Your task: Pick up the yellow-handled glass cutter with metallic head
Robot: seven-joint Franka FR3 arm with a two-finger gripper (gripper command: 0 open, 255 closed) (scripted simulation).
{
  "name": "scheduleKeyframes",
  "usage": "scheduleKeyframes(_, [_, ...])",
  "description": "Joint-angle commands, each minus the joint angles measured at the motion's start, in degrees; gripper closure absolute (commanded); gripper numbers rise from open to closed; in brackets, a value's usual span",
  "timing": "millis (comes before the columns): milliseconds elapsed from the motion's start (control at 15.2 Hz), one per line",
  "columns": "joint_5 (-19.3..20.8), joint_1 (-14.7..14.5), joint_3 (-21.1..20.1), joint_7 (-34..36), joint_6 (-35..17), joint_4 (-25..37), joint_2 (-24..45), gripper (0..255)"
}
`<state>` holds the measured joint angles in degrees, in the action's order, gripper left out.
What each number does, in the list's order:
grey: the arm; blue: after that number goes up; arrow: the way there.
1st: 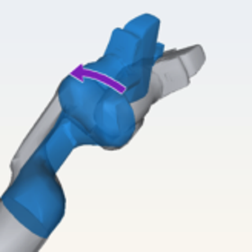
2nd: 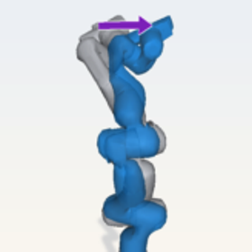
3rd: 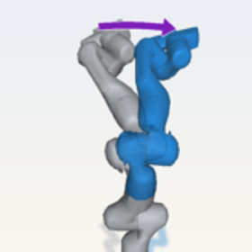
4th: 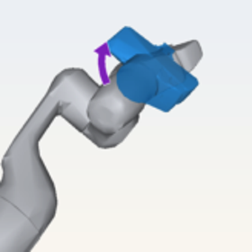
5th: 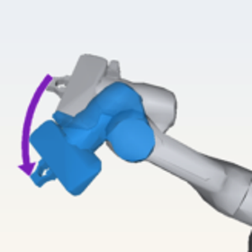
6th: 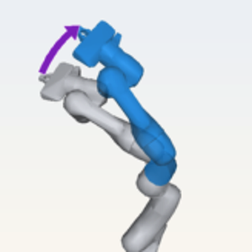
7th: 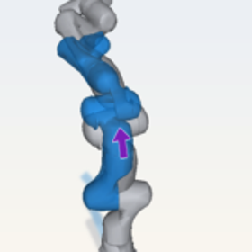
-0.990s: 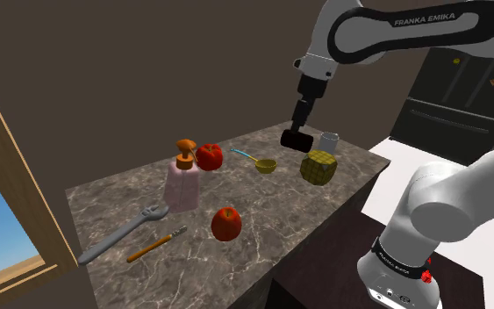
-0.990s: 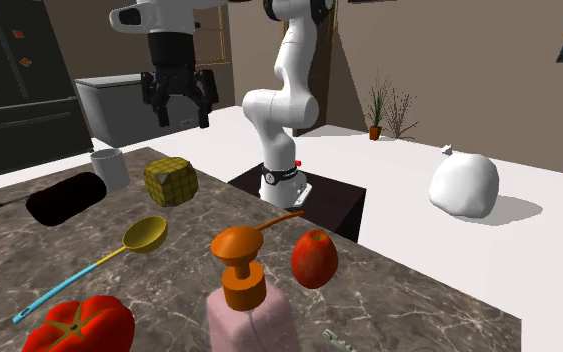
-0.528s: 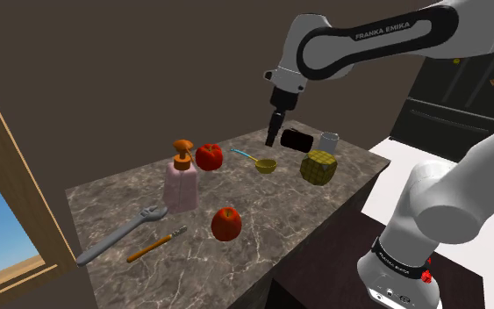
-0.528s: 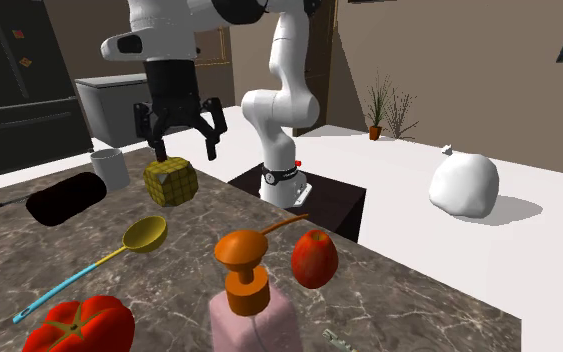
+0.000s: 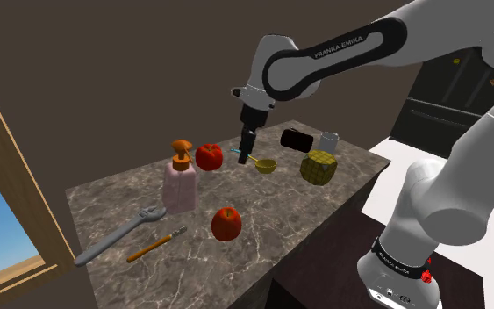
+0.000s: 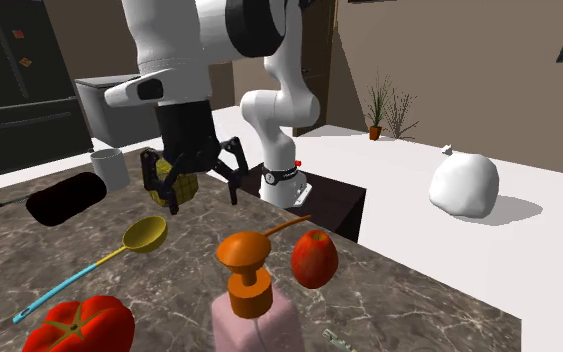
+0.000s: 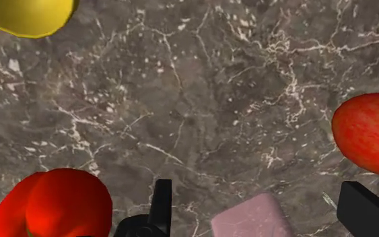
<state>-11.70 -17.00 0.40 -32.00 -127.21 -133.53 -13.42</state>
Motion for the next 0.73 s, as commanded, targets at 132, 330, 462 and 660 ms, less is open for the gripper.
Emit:
scheduleKeyframes(132, [-2.39,-2.85,-1.54,-4.77,-3.54,3.19,6.18,0])
scheduleKeyframes(330, [-3.95,-4.66,-2.85,-8.31,-5.72,5.7,10.53,0])
scheduleKeyframes(462, [-4.85,-5.77,-3.84,-10.59,-7.01,7.45,13.34,0])
scheduleKeyframes(660, [-5.93,-7.33,-5.42,-13.85,-8.72,10.17,17.42,0])
